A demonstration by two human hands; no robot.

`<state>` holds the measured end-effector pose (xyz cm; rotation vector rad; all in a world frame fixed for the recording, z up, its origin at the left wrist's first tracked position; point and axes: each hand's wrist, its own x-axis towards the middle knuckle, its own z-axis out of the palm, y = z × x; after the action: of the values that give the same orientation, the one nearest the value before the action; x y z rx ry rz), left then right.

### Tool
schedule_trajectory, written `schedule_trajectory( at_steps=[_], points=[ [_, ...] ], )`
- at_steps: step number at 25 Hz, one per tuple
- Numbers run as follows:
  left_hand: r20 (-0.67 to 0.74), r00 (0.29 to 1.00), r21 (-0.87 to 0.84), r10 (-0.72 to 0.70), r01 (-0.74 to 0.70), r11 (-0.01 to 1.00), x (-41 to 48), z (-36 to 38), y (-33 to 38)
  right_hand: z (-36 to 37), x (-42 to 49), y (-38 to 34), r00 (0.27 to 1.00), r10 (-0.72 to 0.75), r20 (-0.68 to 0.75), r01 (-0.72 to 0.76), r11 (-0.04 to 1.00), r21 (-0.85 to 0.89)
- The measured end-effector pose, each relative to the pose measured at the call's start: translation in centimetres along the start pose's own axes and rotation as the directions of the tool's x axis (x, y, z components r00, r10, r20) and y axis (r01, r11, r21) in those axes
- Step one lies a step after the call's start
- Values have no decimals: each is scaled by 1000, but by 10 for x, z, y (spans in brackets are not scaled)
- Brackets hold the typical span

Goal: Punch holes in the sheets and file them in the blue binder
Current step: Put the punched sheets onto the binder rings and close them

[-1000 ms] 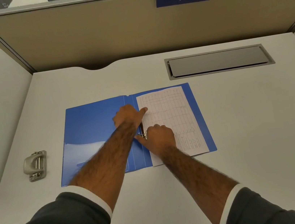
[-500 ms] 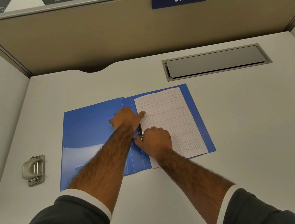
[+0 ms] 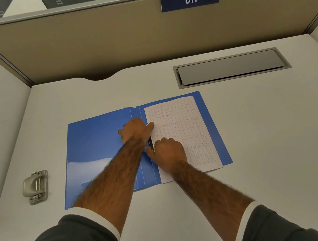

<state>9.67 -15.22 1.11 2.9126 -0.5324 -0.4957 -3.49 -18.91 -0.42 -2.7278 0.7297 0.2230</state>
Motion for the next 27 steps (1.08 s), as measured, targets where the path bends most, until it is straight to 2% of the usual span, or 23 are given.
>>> schedule_trajectory(
  at_steps=[2,4,7,9,17,20,23,27],
  points=[
    [-34,999,26,23,-22,999,-5,3,-3,3,-2,12,991,-35,-127,31,999,-34],
    [-125,989,30,74,-71,997,-12,11,-10,10,-4,30,975,-75,-207,54,993,-108],
    [-239,957,-69,165,-187,980,-22,25,-21,22,-4,54,984,-90,-152,68,986,-149],
    [-255,943,-54,213,-234,971,-27,34,-26,28,0,61,991,-86,-100,72,987,-142],
    [-166,946,-92,278,-296,951,-35,35,-42,33,2,63,993,-79,-86,67,988,-136],
    [-196,958,-232,208,-252,940,-48,30,-58,28,-1,61,983,-109,-147,94,989,-110],
    [-328,944,-410,45,-185,893,-75,22,-89,19,-12,48,959,-171,-224,152,983,-101],
    [-352,907,-594,-231,-27,804,-120,20,-142,21,-39,13,906,-372,-203,364,928,-77]
  ],
)
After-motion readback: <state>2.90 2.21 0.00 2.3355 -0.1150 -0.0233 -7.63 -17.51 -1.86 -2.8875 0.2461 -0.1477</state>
